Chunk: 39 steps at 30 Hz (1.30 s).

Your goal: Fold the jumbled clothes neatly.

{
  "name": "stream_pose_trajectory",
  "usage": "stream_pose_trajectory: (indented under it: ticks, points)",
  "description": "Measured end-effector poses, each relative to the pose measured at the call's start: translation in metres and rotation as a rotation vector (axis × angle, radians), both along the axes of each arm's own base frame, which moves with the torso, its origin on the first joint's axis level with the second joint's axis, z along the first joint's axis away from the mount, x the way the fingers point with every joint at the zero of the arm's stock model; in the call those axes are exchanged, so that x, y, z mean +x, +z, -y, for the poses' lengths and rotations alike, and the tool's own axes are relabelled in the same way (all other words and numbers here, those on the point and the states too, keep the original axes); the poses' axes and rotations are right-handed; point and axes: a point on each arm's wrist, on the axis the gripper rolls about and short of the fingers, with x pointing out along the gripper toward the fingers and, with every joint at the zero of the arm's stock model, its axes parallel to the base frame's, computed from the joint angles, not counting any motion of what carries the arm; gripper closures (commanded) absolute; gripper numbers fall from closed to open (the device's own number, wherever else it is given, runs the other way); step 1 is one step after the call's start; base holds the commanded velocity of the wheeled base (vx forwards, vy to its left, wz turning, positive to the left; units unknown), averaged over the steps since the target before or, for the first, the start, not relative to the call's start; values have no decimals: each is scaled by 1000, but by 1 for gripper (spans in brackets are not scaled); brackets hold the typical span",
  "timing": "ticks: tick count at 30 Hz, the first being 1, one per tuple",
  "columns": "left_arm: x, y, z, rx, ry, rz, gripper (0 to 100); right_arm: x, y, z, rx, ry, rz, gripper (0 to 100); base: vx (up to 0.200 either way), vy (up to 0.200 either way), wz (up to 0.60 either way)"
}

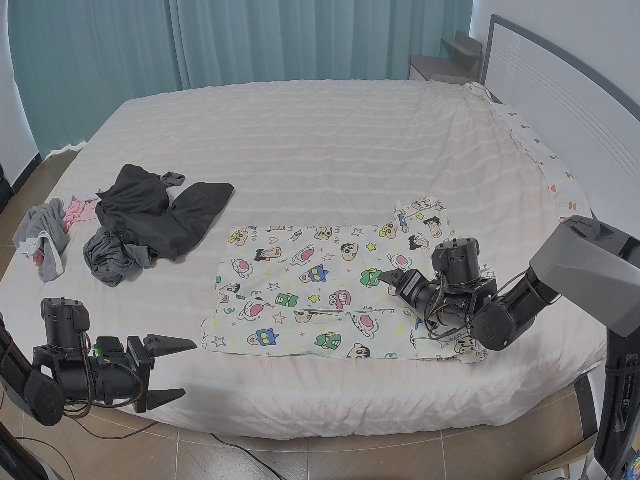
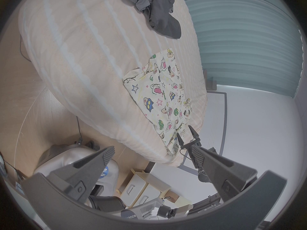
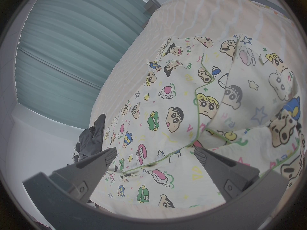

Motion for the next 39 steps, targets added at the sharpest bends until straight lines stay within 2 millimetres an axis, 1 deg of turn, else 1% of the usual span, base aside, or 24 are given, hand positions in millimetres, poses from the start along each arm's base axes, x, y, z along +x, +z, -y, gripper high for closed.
stream_pose_trajectory:
  ticks: [5,9,11,15,19,22,25,30,33,37,39]
  points:
    - [0,-1,0,4,3,-3,0,-7,9,11,-13,-10,-5,0,0,0,0]
    - [1,-1,0,4,4,-4,0,-17,14,31,-21,-35,-25,0,0,0,0]
    - [0,-1,0,4,4,-5,0,-24,13,41,-28,-48,-46,0,0,0,0]
    - [1,-1,0,4,3,-6,0,-36,11,67,-25,-77,-92,0,0,0,0]
    - [0,-1,0,4,3,-7,0,-44,6,86,-6,-90,-109,0,0,0,0]
    - [0,-1,0,3,2,-8,0,-45,1,94,-1,-104,-106,0,0,0,0]
    - [0,-1,1,2,2,-8,0,-42,-4,98,7,-118,-83,0,0,0,0]
    - [0,-1,1,4,-1,-5,0,-44,-8,105,11,-137,-78,0,0,0,0]
    - [0,0,2,4,-4,-2,0,-48,1,107,21,-139,-59,0,0,0,0]
    - [0,2,3,3,-6,7,0,-59,23,109,45,-128,-10,0,0,0,0]
    - [-1,3,3,1,-8,14,0,-67,36,111,60,-117,18,0,0,0,0]
